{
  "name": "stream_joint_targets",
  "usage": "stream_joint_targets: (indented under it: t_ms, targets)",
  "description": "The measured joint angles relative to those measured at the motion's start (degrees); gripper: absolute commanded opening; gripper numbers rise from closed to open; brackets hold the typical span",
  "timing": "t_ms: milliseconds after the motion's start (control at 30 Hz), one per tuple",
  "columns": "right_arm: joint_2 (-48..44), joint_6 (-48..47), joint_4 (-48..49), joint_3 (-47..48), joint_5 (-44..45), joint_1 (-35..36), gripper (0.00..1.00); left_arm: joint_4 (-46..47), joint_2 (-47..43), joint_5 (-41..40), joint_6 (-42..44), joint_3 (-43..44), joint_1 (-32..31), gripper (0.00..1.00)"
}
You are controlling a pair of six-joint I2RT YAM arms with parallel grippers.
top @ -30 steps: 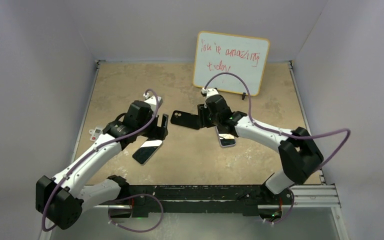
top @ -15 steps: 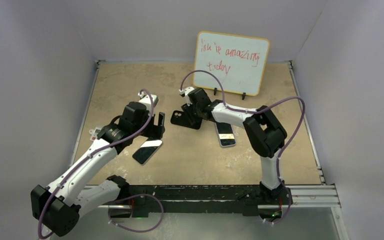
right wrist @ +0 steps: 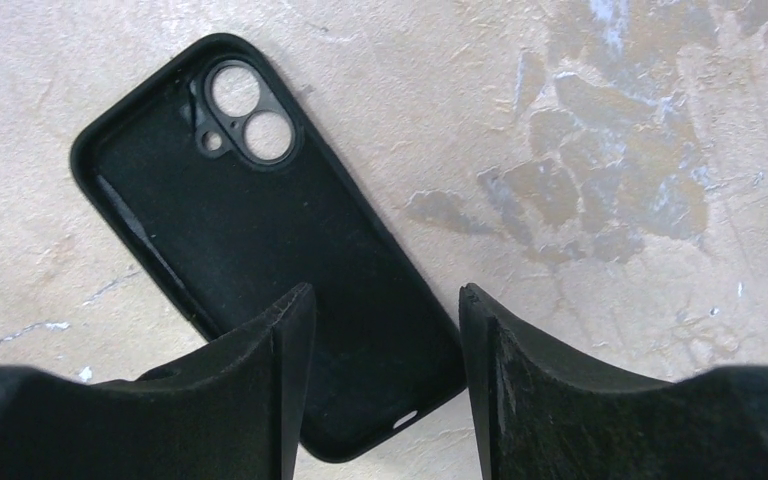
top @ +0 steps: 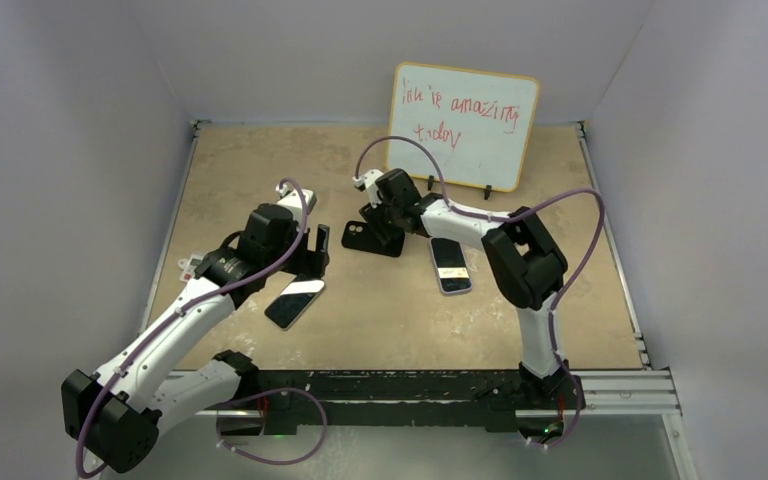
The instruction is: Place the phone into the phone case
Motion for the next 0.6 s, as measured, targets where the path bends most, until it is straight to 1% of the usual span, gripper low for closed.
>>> stream_joint_targets:
  t_ms: [200, 233, 367, 500, 600]
  targets:
    - [2.12, -1.38, 0.15, 1.55, -1.27, -1.33, 0.60, 0.00, 0.00, -0.13, 0.02, 0.00, 0.00, 0.84]
    - [2.12, -1.68, 0.17, 1.66, -1.31, -1.40, 0.59, 0.00, 0.00, -0.17, 0.02, 0.00, 0.00, 0.84]
    - [2.67, -2.49, 0.02, 2.19, -2.97, -2.10, 0.46, 0.00, 0.17, -0.26, 0.00, 0.00, 0.00, 0.84]
    - [2.71, -2.58, 0.04, 2.14, -4.37, -2.47, 0.29, 0.02, 0.70, -0.37, 0.02, 0.00, 0.00, 0.84]
    - [1.62, -2.25, 1.38, 0.00, -4.70, -2.54, 0.19, 0.00, 1.14, -0.46, 0.02, 0.00, 0.00, 0.84]
